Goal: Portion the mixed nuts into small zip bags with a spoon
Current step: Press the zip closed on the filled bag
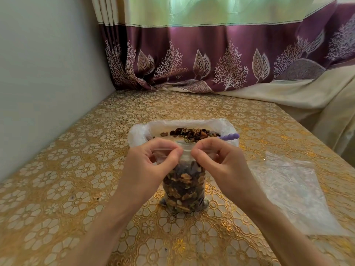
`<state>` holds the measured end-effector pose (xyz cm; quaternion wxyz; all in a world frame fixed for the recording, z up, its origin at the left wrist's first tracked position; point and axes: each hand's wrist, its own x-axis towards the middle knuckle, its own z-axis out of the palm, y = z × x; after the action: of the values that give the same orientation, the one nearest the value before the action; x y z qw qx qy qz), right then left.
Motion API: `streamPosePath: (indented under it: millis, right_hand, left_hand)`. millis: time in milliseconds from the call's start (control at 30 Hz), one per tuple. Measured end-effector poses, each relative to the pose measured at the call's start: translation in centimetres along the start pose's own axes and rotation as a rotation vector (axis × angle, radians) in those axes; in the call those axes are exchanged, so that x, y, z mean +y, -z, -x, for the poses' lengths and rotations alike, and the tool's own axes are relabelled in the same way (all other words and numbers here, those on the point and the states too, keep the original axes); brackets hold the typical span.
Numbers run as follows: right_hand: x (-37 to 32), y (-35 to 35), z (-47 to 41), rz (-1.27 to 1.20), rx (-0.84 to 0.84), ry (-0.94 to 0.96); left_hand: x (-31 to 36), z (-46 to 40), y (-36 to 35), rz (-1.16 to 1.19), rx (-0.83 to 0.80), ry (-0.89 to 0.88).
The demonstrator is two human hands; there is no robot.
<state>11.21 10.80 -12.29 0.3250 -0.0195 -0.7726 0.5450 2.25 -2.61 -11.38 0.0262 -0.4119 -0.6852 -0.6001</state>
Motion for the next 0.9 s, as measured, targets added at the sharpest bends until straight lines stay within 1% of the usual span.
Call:
streamPosePath:
  millis: [200, 333, 633, 800, 900]
  right_hand:
    - [-0.19, -0.05, 0.15, -0.025, -0.018, 0.012]
    - [-0.40, -0.26, 0.12, 0.004, -0.010, 0.036]
    - [-0.54, -0.67, 0.38, 0.040, 0.011, 0.080]
    - [-0.37, -0.61, 0.37, 0.040, -0.005, 0.076]
    - [-0.34, -0.38, 0.18, 0.015, -0.009, 0.044]
  left_hand:
    - [0.29, -0.07, 0.48, -0.008, -0.047, -0.009]
    - [0.85, 0.01, 0.31, -0.017, -0.073, -0.067]
    - [0.79, 0.13, 0.09, -0.062, -0.053, -0.127]
    - [0.73, 0.26, -0.06, -0.231, -0.054, -0.263]
    - [0.76, 0.10, 0.12, -0.237, -0.050, -0.234]
